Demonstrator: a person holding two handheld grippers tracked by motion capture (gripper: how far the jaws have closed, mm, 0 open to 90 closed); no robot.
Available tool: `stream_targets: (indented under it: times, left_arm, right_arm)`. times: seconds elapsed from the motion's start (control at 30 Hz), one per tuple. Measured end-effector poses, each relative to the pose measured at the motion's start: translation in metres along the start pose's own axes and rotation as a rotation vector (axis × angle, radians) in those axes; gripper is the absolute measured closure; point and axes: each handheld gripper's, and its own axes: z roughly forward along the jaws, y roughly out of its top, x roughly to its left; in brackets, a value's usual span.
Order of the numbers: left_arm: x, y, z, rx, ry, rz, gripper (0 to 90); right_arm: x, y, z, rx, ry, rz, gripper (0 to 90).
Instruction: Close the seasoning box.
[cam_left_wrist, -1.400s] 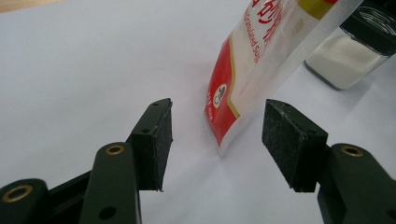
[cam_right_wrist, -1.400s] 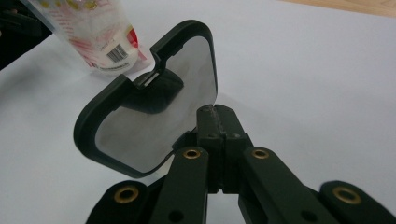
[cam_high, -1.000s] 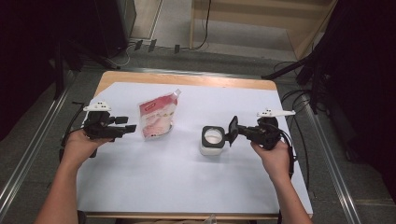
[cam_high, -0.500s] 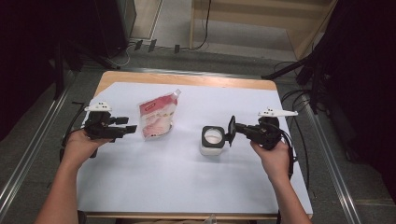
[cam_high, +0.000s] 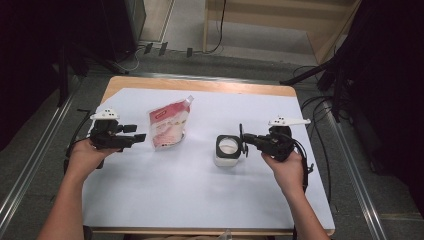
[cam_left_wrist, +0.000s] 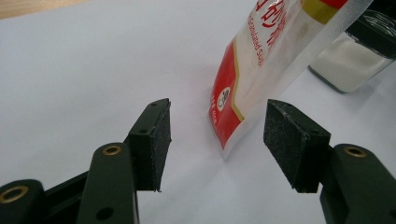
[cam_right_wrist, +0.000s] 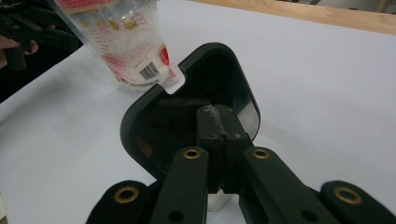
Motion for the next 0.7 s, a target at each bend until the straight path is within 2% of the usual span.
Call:
stream_targets:
  times: [0.27,0.4,0.5,0.7]
  left_arm:
    - [0.001,0.000,0.000,0.004,0.011,-0.001,42.6]
    - [0.001,0.000,0.002,0.007,0.004,0.003,42.4]
    - [0.001,0.000,0.002,0.009,0.003,0.004,42.4]
    - [0.002,-0.001,0.001,0.004,0.003,-0.006,42.3]
  right_arm:
    - [0.003,-0.001,0.010,0.012,0.001,-0.005,89.9]
    - [0.007,-0.001,0.018,0.028,0.013,-0.011,89.8]
    - [0.015,-0.003,0.031,0.069,0.021,-0.042,89.7]
    - [0.022,-0.005,0.042,0.100,0.019,-0.078,89.7]
